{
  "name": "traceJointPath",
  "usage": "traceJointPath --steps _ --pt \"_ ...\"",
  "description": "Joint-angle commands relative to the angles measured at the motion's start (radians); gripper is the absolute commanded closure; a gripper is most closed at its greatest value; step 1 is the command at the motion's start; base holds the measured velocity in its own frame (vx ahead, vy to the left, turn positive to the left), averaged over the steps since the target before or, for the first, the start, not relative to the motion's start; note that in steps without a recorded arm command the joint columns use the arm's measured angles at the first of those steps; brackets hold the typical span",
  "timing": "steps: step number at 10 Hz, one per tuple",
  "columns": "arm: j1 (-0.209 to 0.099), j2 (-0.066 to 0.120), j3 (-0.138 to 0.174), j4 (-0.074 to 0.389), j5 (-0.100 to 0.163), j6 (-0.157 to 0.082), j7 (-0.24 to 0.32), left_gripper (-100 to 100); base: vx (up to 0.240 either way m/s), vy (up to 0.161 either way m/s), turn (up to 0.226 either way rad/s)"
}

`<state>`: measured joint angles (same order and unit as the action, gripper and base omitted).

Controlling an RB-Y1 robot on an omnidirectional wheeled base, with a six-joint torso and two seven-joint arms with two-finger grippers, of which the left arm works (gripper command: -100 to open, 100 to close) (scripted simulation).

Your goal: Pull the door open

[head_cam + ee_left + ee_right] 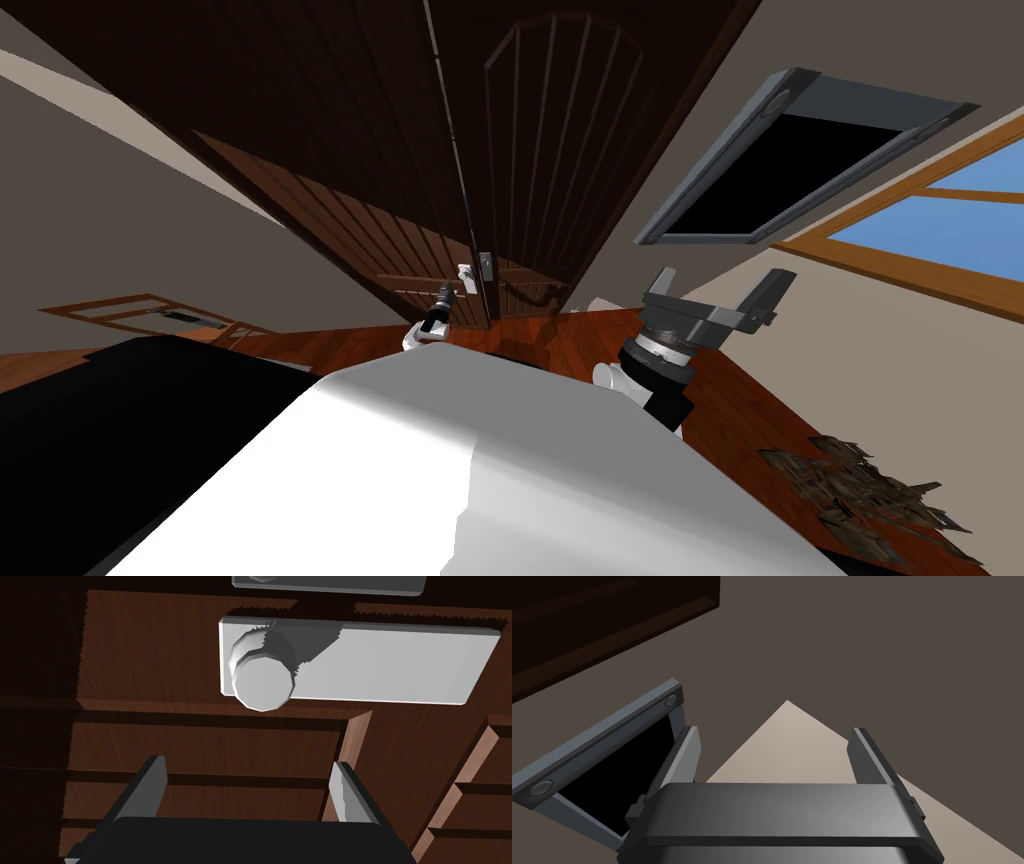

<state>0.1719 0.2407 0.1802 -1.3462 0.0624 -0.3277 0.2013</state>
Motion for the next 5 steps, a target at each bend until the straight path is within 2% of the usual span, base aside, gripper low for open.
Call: traceJointPath --steps 1,3,4,5 --pt "-0.008 -0.001 0.006 0.011 0.000 -0.002 -0.003 -100 0.172 0.080 -0.006" --pt "-0.021 -0.003 0.008 0.019 0.000 -0.003 -0.006 -100 0.199 0.053 -0.036" --pt "-0.032 -0.005 0.005 0.019 -0.001 -0.004 -0.007 -100 0.190 -0.019 -0.086" --pt "-0.026 -0.002 0.007 0.016 0.000 0.000 -0.006 -100 0.085 -0.012 -0.017"
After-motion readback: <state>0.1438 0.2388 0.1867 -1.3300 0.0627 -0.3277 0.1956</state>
